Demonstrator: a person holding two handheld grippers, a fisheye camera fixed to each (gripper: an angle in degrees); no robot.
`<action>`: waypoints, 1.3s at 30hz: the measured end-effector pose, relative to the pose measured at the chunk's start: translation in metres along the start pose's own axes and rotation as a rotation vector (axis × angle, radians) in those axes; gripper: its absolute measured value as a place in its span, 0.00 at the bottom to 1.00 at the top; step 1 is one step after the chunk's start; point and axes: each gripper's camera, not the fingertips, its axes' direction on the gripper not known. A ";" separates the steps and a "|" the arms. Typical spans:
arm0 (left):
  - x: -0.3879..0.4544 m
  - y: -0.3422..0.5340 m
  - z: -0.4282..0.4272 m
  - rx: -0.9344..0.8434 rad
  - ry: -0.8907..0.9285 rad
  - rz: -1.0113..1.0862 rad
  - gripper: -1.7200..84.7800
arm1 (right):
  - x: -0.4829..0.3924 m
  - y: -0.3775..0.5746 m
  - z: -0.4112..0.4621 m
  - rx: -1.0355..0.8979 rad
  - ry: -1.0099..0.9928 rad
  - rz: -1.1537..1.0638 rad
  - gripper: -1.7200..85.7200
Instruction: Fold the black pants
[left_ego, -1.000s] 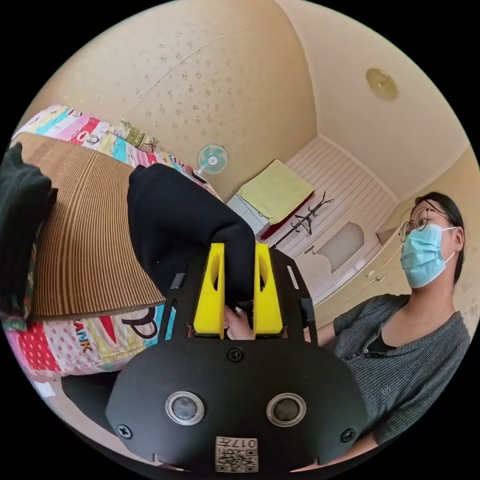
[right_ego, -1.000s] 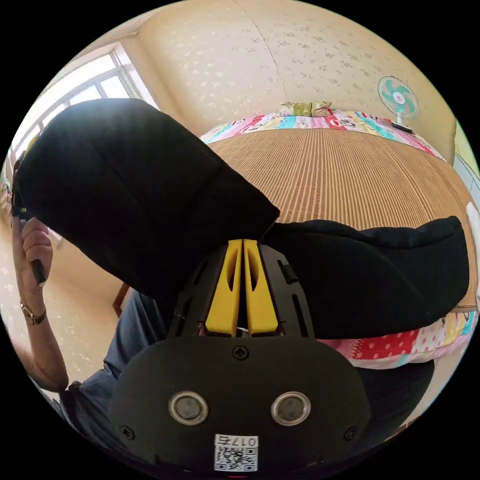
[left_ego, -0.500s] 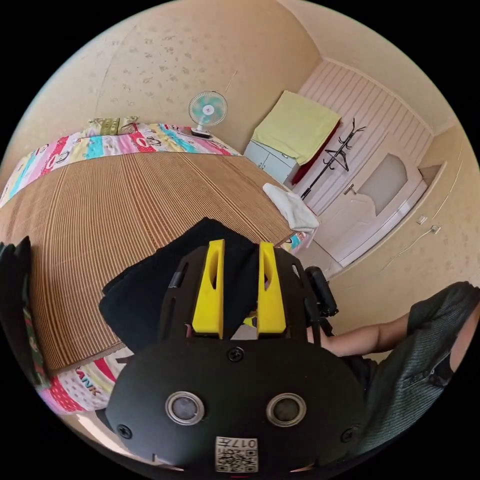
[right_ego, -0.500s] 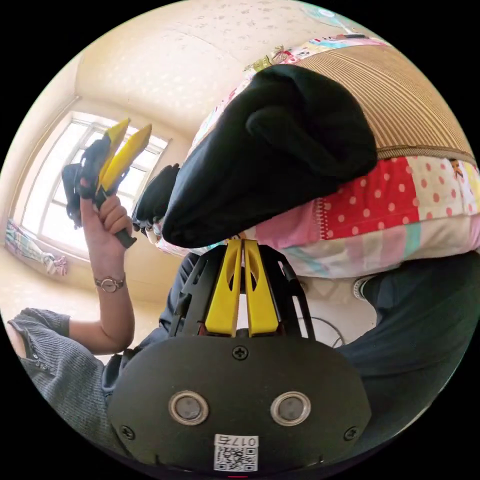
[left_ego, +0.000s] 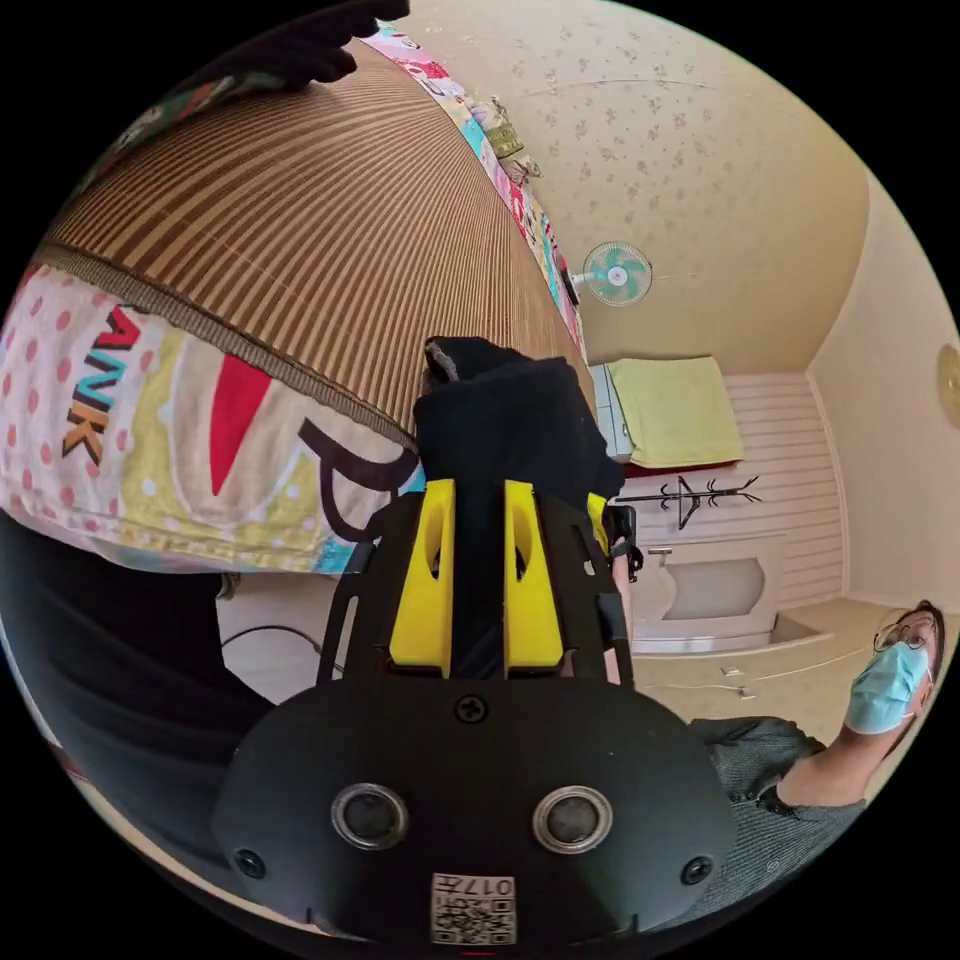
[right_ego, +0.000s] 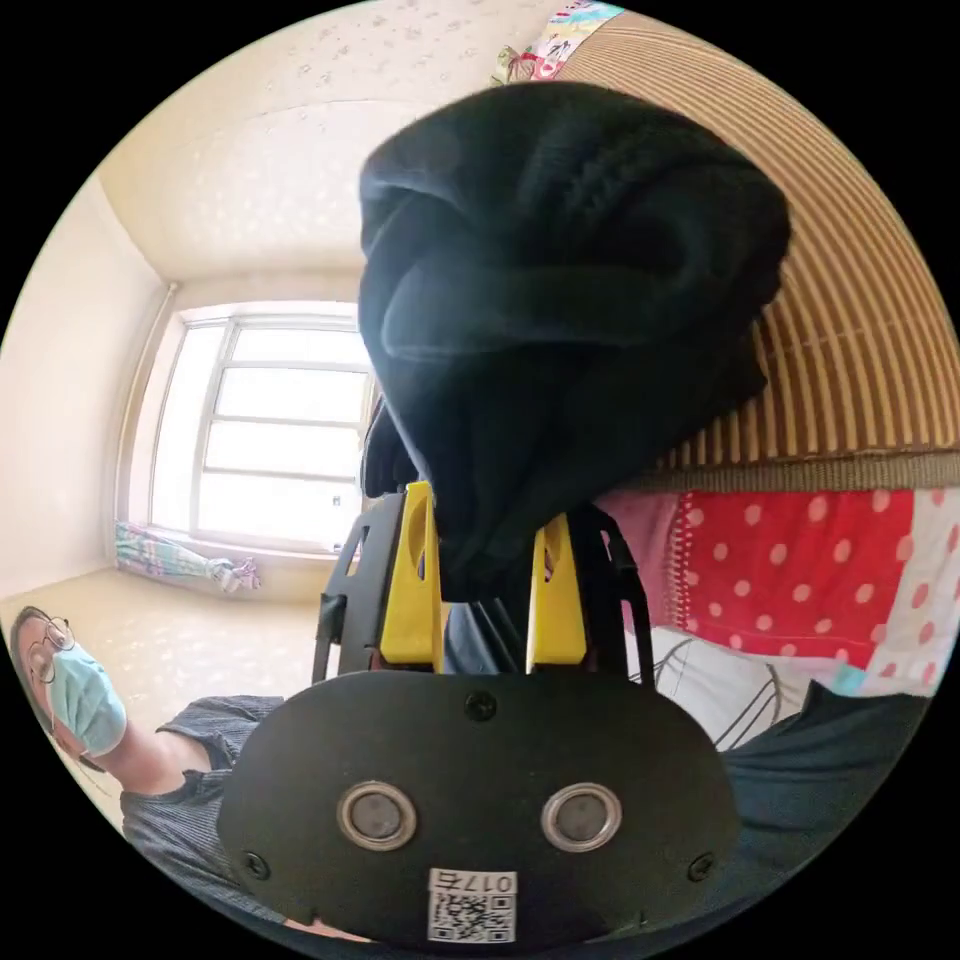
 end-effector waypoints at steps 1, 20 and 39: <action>0.016 0.002 0.027 -0.107 0.018 0.056 0.11 | 0.004 -0.003 -0.017 0.061 0.011 0.005 0.15; -0.012 -0.029 0.066 -0.156 0.163 -0.017 0.13 | 0.093 0.125 -0.075 -0.002 -0.259 0.192 0.30; 0.106 0.025 0.084 -0.400 0.293 0.449 0.06 | 0.017 0.070 -0.250 0.288 -0.471 -0.367 0.17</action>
